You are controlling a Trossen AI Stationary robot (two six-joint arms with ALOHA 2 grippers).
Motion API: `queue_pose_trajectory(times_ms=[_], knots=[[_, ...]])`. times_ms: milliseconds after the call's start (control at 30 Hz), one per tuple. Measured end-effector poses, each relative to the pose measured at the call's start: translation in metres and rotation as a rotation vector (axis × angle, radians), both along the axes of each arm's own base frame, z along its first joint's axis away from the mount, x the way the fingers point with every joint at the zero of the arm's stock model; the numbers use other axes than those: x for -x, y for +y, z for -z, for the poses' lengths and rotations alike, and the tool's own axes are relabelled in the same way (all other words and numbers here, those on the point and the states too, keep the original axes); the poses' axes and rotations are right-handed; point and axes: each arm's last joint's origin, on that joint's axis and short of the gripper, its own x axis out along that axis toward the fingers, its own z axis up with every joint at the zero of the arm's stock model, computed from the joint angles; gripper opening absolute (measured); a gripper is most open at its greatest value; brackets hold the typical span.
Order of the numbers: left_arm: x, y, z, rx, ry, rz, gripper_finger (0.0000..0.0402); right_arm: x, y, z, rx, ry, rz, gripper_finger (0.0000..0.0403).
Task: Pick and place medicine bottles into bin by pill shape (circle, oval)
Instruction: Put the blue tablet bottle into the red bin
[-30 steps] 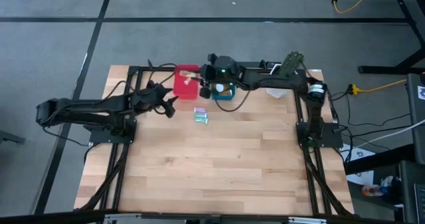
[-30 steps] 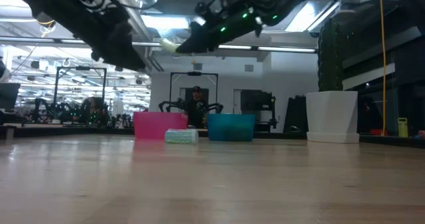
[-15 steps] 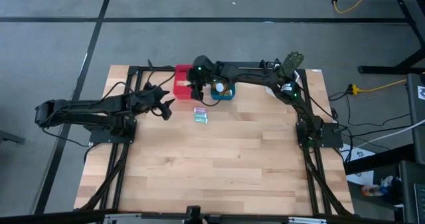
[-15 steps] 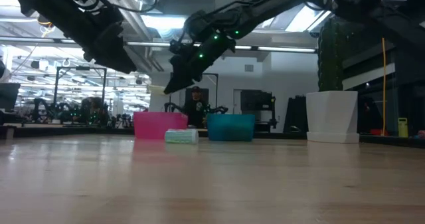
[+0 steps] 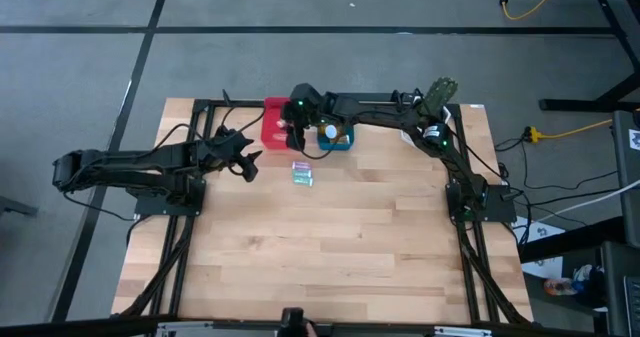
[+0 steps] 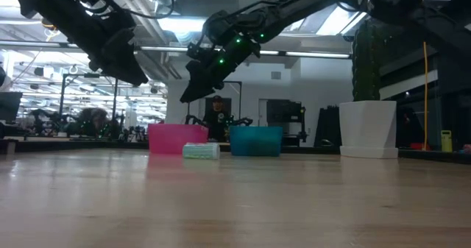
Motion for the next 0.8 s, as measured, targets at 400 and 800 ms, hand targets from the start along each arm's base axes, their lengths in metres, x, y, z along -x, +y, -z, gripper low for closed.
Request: queue_pose_trajectory(times_ms=[400, 800], knots=[[0.001, 0.0, 0.001, 0.007, 0.011, -0.001, 0.0206, 0.049, 0.022, -0.052, -0.14, 0.228, 0.043, 0.0179], [-0.006, -0.007, 0.005, 0.201, -0.027, 0.225, 0.0206, 0.103, 0.071, -0.091, -0.264, 0.525, 0.006, 0.0179]])
